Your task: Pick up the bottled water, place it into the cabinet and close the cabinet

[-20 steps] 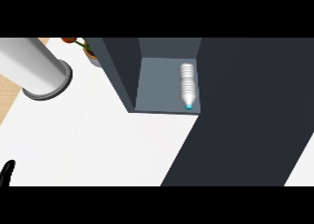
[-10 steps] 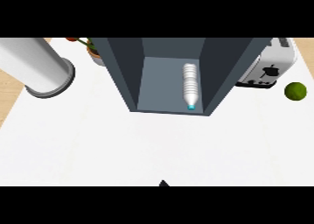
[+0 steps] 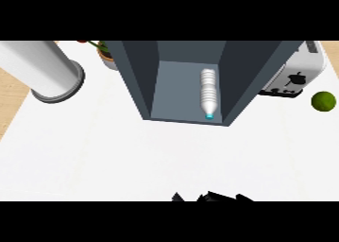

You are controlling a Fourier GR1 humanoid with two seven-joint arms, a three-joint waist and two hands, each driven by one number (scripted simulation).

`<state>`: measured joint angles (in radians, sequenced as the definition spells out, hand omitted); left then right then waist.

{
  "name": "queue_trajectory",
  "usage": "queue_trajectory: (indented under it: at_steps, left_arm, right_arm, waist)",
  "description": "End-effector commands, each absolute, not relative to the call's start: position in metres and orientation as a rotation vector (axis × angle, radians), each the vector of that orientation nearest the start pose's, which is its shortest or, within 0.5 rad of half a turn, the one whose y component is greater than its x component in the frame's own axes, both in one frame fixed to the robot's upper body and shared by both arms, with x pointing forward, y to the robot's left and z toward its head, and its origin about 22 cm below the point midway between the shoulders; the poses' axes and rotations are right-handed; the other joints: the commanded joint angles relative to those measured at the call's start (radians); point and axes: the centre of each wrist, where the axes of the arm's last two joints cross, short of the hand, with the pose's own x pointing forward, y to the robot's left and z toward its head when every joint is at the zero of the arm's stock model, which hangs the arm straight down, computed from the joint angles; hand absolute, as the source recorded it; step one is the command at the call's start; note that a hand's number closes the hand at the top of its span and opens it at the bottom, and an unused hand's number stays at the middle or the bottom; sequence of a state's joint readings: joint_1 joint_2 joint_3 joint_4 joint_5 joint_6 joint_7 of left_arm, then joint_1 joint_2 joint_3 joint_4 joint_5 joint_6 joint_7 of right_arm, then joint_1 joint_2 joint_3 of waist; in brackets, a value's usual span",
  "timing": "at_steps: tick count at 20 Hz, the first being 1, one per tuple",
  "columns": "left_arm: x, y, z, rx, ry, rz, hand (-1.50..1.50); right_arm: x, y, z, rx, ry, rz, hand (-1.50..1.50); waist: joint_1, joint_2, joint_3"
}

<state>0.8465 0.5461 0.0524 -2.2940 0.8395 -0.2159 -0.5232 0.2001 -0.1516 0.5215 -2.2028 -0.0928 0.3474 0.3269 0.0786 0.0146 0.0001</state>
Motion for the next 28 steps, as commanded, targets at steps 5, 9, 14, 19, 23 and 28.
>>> queue_trajectory:
  at_steps: [5,9,14,19,23,28]
  left_arm:
    - [0.053,0.34,0.109,-0.376,-1.984,0.215,-1.5]
    - [0.046,0.352,0.105,-0.362,-1.994,0.222,-1.5]
    - [0.022,0.368,0.104,-0.333,-2.004,0.241,-1.5]
    - [0.019,0.376,0.102,-0.316,-2.009,0.257,-1.5]
    - [0.016,0.371,0.121,-0.331,-1.994,0.246,-1.5]
    - [0.017,0.377,0.119,-0.363,-1.977,0.244,-1.5]
  right_arm:
    - [0.22,-0.133,0.137,0.769,-1.629,0.389,1.5]
    - [0.275,-0.123,0.158,0.756,-1.606,0.369,1.5]
    - [0.324,-0.138,0.155,0.752,-1.588,0.381,1.5]
    - [0.356,-0.11,0.164,0.748,-1.564,0.484,1.5]
    - [0.371,-0.107,0.176,0.769,-1.564,0.492,1.5]
    - [0.379,-0.095,0.183,0.78,-1.538,0.49,1.5]
  waist:
    - [-0.005,-0.005,-0.001]
    - [-0.016,-0.008,-0.001]
    - [-0.034,-0.013,0.0]
    - [-0.042,-0.013,0.0]
    - [-0.035,-0.011,0.0]
    - [-0.026,-0.007,0.0]
